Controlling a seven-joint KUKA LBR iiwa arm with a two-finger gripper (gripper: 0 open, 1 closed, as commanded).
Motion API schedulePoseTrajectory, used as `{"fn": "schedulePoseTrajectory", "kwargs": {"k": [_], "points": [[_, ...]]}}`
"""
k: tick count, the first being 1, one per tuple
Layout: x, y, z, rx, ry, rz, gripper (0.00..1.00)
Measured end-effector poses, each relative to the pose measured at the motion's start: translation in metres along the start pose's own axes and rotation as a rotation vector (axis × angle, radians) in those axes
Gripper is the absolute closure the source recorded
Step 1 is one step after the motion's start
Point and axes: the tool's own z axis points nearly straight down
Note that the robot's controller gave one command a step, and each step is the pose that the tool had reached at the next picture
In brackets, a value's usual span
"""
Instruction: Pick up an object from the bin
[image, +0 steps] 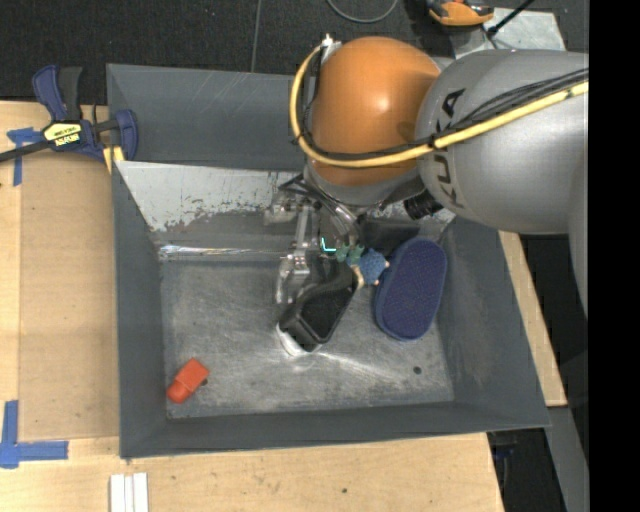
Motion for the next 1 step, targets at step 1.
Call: {"fn": "schedulePoseTrajectory", "kwargs": {"k": [1], "points": [[-0.0017, -0.001, -0.0046, -0.001, -0.008, 0.004, 1.0]]}}
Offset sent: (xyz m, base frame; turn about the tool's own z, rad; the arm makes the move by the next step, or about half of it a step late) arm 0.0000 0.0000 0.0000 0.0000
